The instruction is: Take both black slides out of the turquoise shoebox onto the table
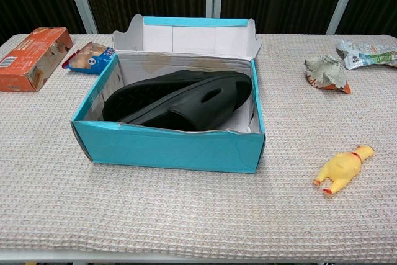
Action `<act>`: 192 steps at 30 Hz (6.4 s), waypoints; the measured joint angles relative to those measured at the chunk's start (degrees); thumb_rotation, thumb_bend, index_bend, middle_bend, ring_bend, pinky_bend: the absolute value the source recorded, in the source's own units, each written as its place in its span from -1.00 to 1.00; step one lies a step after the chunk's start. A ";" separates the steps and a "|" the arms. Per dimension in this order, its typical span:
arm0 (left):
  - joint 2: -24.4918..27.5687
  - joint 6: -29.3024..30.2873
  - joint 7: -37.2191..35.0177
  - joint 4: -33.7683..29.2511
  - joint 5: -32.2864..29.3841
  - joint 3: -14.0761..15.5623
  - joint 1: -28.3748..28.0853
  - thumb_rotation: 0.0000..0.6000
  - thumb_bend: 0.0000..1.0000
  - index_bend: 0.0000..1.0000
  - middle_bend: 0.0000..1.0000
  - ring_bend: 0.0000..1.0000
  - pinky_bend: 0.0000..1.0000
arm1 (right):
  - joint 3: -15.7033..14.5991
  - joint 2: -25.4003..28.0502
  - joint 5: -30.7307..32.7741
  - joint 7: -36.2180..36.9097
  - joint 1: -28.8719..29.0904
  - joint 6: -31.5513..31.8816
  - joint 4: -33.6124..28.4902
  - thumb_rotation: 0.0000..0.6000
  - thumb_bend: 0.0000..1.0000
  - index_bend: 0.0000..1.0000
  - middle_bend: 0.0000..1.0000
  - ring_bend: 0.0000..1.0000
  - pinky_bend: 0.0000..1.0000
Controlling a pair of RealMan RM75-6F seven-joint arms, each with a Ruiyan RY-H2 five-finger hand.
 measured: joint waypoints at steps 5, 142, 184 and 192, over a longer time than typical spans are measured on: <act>0.26 0.13 -1.15 -0.37 1.03 0.36 0.02 1.00 -1.00 -0.60 -0.78 -0.94 -0.68 | -0.22 -0.04 -0.67 0.06 -0.18 -0.04 0.13 1.00 -0.51 -0.96 -0.74 -1.00 -1.00; 0.87 -4.88 -10.30 4.58 4.20 -0.26 -4.61 1.00 -1.00 -0.60 -0.78 -0.94 -0.68 | 6.64 -12.25 26.21 -15.82 30.51 -37.09 12.69 1.00 -0.85 -1.00 -0.99 -1.00 -1.00; -12.66 -40.92 12.56 -9.77 -24.87 -9.82 -49.38 1.00 -1.00 -0.58 -0.65 -0.73 -0.46 | 11.41 0.10 25.51 -9.67 19.56 -23.74 4.01 1.00 -1.00 -1.00 -1.00 -1.00 -1.00; -18.97 -37.18 18.22 -6.28 -28.48 -8.56 -52.93 1.00 -1.00 -0.58 -0.65 -0.73 -0.46 | 11.51 -0.26 25.23 -9.49 19.26 -24.18 4.38 1.00 -1.00 -1.00 -1.00 -1.00 -1.00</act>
